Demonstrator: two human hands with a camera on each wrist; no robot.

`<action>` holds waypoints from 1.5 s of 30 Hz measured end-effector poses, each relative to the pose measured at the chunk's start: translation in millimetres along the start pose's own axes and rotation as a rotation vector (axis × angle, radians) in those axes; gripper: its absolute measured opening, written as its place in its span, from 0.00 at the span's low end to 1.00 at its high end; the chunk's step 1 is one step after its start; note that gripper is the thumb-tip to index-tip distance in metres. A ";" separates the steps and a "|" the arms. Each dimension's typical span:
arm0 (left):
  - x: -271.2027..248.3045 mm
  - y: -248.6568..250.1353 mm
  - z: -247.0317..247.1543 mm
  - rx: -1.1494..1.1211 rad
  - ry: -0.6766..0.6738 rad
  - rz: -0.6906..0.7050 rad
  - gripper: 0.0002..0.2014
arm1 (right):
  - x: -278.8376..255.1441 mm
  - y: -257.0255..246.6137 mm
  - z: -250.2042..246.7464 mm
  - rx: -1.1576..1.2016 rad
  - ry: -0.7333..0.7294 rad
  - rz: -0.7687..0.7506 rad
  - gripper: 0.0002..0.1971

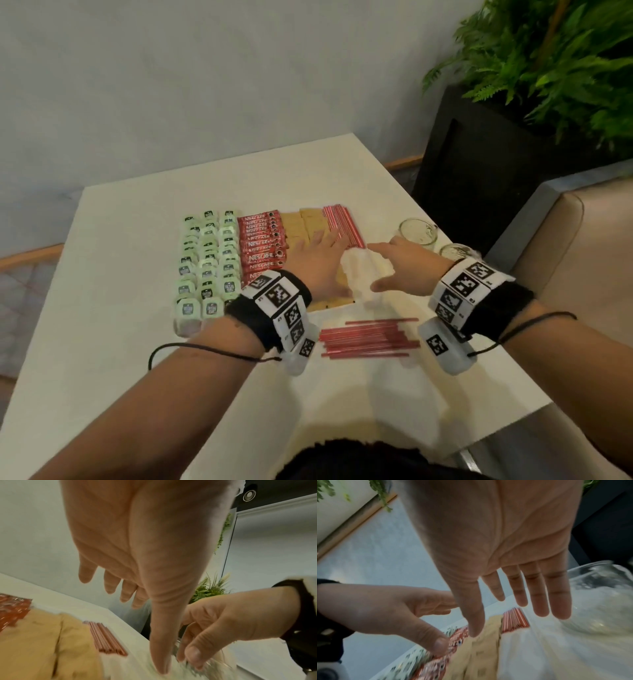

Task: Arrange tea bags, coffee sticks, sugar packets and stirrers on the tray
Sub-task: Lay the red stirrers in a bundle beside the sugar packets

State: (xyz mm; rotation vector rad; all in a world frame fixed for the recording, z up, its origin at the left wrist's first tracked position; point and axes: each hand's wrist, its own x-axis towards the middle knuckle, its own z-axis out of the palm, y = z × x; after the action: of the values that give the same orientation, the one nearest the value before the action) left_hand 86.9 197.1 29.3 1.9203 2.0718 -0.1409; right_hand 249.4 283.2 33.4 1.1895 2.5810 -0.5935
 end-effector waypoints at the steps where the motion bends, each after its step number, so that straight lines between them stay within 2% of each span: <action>1: -10.2 3.4 8.5 0.001 0.003 0.026 0.49 | -8.1 2.4 8.1 -0.009 -0.027 -0.006 0.38; 4: -32.4 15.2 35.2 -0.020 0.016 0.092 0.45 | -26.1 7.3 30.8 -0.045 -0.090 -0.021 0.32; 8: -44.4 35.1 59.9 -0.102 -0.070 0.127 0.32 | -40.4 6.7 54.9 -0.040 -0.094 -0.011 0.39; 10: -43.9 42.6 67.6 -0.104 -0.081 0.103 0.28 | -42.7 5.1 65.1 -0.036 -0.079 -0.015 0.39; 16: -38.3 54.8 74.2 0.117 0.002 0.078 0.25 | -46.8 1.9 77.5 -0.096 -0.013 -0.029 0.27; 21: -35.0 60.3 69.6 0.182 -0.019 0.020 0.14 | -46.7 7.3 81.6 -0.115 0.015 -0.041 0.17; 25: -36.6 66.8 64.2 0.207 -0.035 -0.024 0.09 | -44.6 6.6 82.5 -0.154 0.050 -0.039 0.12; 36: -33.3 77.4 54.1 0.252 -0.082 0.023 0.11 | -39.1 7.6 83.7 -0.146 0.022 -0.002 0.10; 41: -30.6 74.4 52.1 0.221 -0.134 0.021 0.08 | -36.0 8.4 88.6 -0.118 -0.016 0.010 0.10; 45: -29.1 73.9 51.2 0.237 -0.160 0.035 0.10 | -35.2 8.8 91.2 -0.090 -0.037 0.008 0.11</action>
State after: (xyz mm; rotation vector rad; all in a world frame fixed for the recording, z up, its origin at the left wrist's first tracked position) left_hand 169.4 162.0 -0.4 2.0026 1.9893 -0.5359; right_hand 282.8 223.3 -36.8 1.1483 2.5428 -0.4867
